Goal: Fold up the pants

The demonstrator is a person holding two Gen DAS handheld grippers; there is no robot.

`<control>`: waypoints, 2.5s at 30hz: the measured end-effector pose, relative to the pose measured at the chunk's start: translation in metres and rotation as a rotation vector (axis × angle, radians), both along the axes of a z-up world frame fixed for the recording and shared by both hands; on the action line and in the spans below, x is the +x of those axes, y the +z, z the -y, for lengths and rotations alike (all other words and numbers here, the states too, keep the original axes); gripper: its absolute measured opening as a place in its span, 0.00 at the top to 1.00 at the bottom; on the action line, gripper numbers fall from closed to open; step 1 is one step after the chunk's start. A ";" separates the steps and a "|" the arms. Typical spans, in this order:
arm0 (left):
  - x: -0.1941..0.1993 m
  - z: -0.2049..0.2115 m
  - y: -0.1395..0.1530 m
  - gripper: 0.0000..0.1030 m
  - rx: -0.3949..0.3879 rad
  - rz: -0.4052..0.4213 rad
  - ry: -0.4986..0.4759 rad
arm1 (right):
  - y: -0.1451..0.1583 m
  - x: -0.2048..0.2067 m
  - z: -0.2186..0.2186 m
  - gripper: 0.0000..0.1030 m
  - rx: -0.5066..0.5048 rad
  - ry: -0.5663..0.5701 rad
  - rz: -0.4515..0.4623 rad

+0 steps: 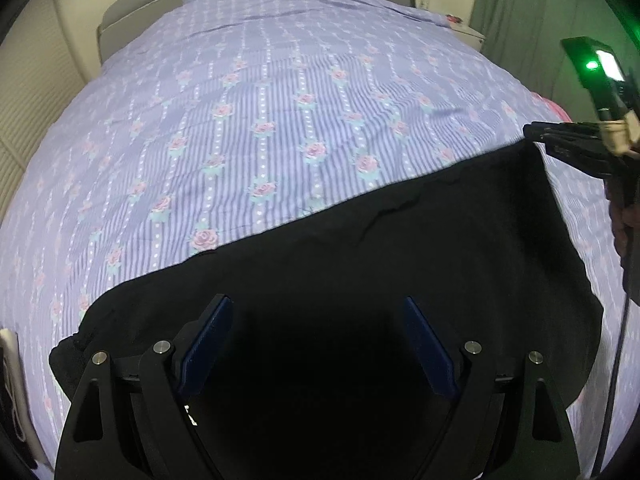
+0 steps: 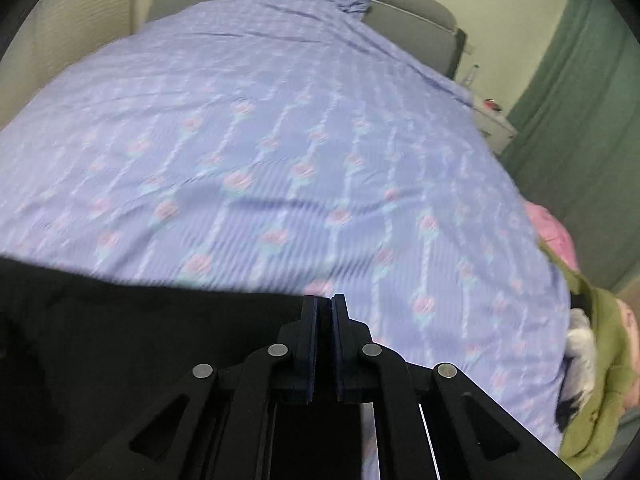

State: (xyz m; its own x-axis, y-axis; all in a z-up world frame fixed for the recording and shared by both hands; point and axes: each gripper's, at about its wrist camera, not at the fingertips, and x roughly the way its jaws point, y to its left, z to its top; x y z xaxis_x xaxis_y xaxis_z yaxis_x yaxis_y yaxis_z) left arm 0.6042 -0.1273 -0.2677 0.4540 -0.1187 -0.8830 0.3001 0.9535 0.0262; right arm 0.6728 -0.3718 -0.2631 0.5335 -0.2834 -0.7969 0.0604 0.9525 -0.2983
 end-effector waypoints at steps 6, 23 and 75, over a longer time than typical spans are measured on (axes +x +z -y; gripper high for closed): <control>-0.006 -0.017 0.021 0.16 -0.034 0.052 0.022 | 0.020 -0.020 -0.018 0.47 0.033 -0.061 0.054; -0.006 -0.247 0.022 0.33 -0.267 -0.023 0.020 | 0.012 -0.112 -0.270 0.42 0.425 0.180 0.005; -0.205 0.025 0.023 0.36 0.043 0.239 -0.599 | 0.009 -0.311 -0.058 0.42 0.362 -0.186 -0.020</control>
State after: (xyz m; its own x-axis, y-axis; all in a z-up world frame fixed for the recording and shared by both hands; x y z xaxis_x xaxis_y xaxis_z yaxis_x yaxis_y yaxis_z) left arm 0.3993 -0.1521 -0.2446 0.5045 -0.3796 -0.7755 0.7615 0.6190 0.1924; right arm 0.3618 -0.3143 -0.2536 0.4828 -0.0728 -0.8727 0.2393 0.9696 0.0515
